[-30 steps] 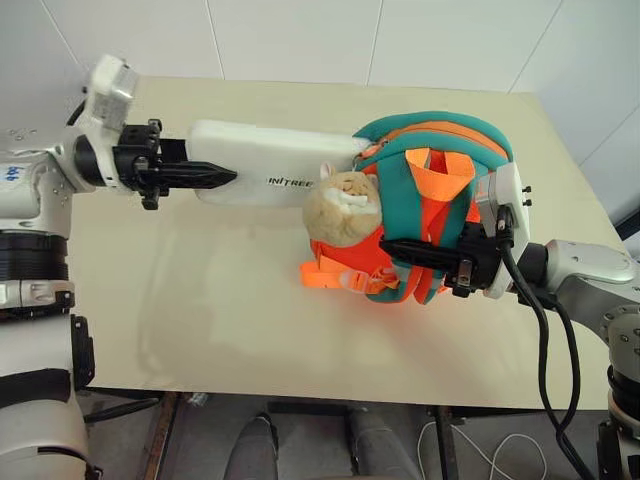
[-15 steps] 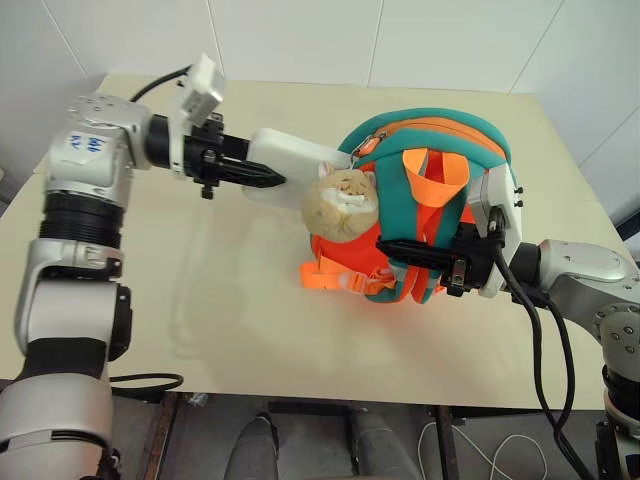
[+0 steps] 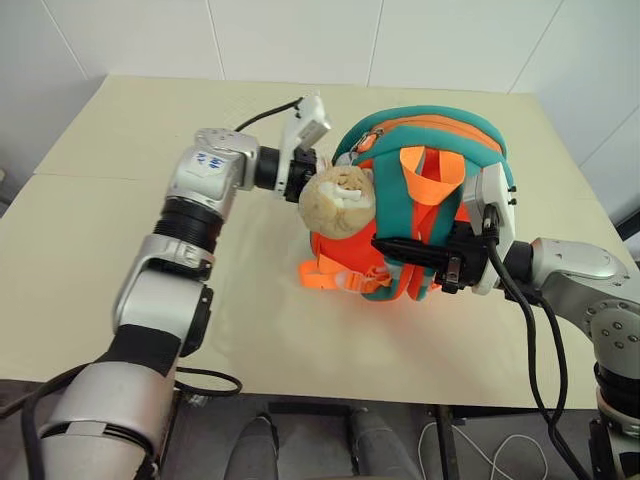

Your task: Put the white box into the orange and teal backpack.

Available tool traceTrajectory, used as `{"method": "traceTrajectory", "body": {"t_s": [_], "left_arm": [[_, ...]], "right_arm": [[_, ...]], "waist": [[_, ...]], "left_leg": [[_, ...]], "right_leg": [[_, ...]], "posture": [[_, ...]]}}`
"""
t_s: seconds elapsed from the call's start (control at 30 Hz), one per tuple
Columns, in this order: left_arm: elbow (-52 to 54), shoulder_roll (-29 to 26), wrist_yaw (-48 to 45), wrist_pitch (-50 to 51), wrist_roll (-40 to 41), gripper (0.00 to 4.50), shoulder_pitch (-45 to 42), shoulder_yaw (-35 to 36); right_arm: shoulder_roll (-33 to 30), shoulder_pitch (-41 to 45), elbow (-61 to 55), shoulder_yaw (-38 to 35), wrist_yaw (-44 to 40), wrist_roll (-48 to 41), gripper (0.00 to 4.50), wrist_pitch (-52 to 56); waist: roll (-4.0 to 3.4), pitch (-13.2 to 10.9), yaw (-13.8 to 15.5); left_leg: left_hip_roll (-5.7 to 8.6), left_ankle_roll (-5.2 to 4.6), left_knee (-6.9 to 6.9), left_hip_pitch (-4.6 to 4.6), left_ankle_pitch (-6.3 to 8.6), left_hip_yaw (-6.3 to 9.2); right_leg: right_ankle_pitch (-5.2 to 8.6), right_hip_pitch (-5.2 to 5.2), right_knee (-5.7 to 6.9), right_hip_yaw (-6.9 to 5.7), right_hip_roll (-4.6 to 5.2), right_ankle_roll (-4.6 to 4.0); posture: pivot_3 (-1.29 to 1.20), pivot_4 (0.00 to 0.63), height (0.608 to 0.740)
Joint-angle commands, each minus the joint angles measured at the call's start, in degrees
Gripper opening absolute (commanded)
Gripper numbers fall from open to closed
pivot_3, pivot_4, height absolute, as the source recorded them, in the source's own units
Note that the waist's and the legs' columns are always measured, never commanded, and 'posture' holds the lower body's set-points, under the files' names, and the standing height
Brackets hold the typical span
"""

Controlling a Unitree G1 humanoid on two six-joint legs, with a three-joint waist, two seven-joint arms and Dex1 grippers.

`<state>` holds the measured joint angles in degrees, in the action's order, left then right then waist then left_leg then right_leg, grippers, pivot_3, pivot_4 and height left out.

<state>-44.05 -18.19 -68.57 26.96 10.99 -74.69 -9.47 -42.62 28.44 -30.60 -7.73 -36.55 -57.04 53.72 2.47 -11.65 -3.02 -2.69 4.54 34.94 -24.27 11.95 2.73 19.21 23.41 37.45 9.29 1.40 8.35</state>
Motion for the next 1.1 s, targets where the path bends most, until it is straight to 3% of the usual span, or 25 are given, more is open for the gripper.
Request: {"method": "traceTrajectory", "body": {"t_s": [0.03,0.27,0.33,0.63,0.8,0.9,1.0,1.1], "left_arm": [[-0.8,2.6,3.4,-0.8,-0.1,1.3,-1.4,1.5],[1.8,2.1,1.0,-1.3,-1.4,1.3,-0.1,0.1],[4.4,0.2,0.2,-0.6,-1.3,2.02,0.7,0.4],[15.5,-9.6,-2.9,4.0,0.3,4.46,5.4,1.8],[22.4,-14.6,-2.9,7.1,2.9,4.46,8.2,4.9],[24.0,-13.6,1.5,3.6,3.2,4.46,9.7,7.4],[27.2,-13.1,2.5,8.3,4.7,4.46,11.5,7.2],[30.0,-12.2,3.7,12.3,5.8,3.86,12.8,6.4]], "right_arm": [[0.3,0.9,-0.9,-0.3,-0.3,-0.1,0.0,-1.3],[0.9,1.2,-1.1,0.0,-0.1,0.5,0.0,-1.2],[1.0,1.1,-1.2,0.0,-0.1,0.6,0.0,-1.2],[1.3,1.0,-0.9,0.4,-0.4,1.0,0.0,-1.3],[1.3,1.2,-0.5,0.7,-0.9,1.3,0.0,-1.4],[1.3,1.2,0.0,1.0,-1.4,1.6,0.0,-1.5],[1.6,1.4,0.0,1.3,-1.5,1.7,0.0,-1.6],[1.8,1.7,0.2,1.6,-1.7,2.1,0.0,-1.6]], "waist": [[0.0,0.0,0.0],[0.0,0.0,0.4],[0.0,0.0,0.4],[-0.01,0.0,-0.3],[-0.01,0.0,-0.2],[-0.01,0.0,-0.1],[-0.01,0.0,-0.1],[-0.01,0.0,-0.1]], "left_leg": [[0.01,0.0,0.02,0.0,0.0,0.0],[0.05,0.0,0.14,0.0,0.0,0.01],[0.05,0.0,0.11,0.0,0.0,0.01],[-0.01,0.0,-0.02,0.01,0.0,0.0],[-0.01,-0.01,0.05,0.0,0.0,0.0],[-0.01,0.0,0.05,0.0,0.0,0.01],[-0.01,-0.01,0.09,0.0,0.01,0.01],[-0.01,-0.01,0.1,0.0,0.01,0.01]], "right_leg": [[-0.01,-0.01,0.0,0.01,0.0,0.01],[-0.07,-0.09,-0.03,0.05,0.0,0.12],[-0.07,-0.08,-0.03,0.05,0.0,0.12],[-0.03,0.02,0.02,0.07,-0.05,0.05],[-0.03,-0.02,0.02,0.07,-0.04,0.06],[-0.03,-0.01,0.04,0.06,-0.03,0.05],[-0.03,-0.03,0.03,0.06,-0.02,0.06],[-0.03,-0.03,0.05,0.06,-0.02,0.06]], "posture": [[0.0,0.15,0.74],[0.0,0.15,0.74],[0.0,0.15,0.74],[0.0,0.15,0.74],[0.0,0.15,0.74],[0.0,0.15,0.74],[0.0,0.15,0.74],[0.0,0.15,0.74]]}}
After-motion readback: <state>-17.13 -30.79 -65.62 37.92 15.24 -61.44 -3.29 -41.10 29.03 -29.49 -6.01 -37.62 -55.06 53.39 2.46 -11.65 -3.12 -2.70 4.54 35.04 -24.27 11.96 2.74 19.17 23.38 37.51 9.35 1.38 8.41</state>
